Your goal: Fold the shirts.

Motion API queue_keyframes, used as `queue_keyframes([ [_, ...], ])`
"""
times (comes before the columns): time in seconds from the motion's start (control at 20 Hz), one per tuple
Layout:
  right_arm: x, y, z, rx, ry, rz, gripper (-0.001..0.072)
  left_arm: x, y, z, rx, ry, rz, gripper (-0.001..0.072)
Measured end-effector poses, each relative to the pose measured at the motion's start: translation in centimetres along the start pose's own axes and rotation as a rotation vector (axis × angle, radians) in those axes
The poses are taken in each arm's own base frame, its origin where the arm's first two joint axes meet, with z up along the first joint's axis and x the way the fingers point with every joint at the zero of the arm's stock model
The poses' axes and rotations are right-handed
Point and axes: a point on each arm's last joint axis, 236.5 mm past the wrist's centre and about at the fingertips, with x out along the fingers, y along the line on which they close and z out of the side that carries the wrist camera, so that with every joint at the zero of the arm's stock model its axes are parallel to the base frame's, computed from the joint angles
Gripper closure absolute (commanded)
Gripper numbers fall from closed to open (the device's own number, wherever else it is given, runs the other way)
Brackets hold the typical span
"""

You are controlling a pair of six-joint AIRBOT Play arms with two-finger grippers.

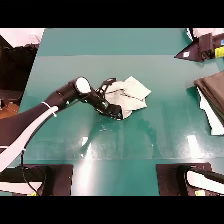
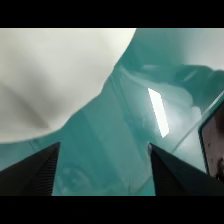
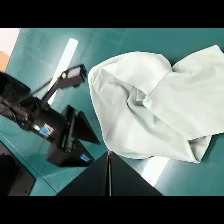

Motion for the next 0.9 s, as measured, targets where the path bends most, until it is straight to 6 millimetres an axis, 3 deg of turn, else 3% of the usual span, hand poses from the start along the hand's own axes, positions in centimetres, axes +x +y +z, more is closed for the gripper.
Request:
queue_keyframes([
  [0.4, 0.4, -0.3, -0.6, 0.03, -0.02, -0.002, 0.0691, 2.1, 3.1, 2.1, -0.059, -0.142, 0.137, 0.0063],
  [0.5, 0.5, -0.3, -0.6, 0.031, -0.023, -0.002, 0.0691, 2.5, 3.6, 2.3, -0.07, -0.153, 0.148, 0.0361],
  [0.65, 0.5, -0.4, -0.6, 0.032, -0.025, -0.002, 0.069, 2.8, 3.9, 2.6, -0.081, -0.163, 0.155, 0.0476],
  [0.7, 0.5, -0.4, -0.6, 0.033, -0.025, -0.002, 0.069, 2.9, 4.0, 2.6, -0.084, -0.166, 0.156, 0.0678],
  [0.9, 0.5, -0.4, -0.6, 0.033, -0.024, -0.002, 0.069, 1.8, 3.7, 3.0, -0.049, -0.168, 0.163, 0.0687],
])
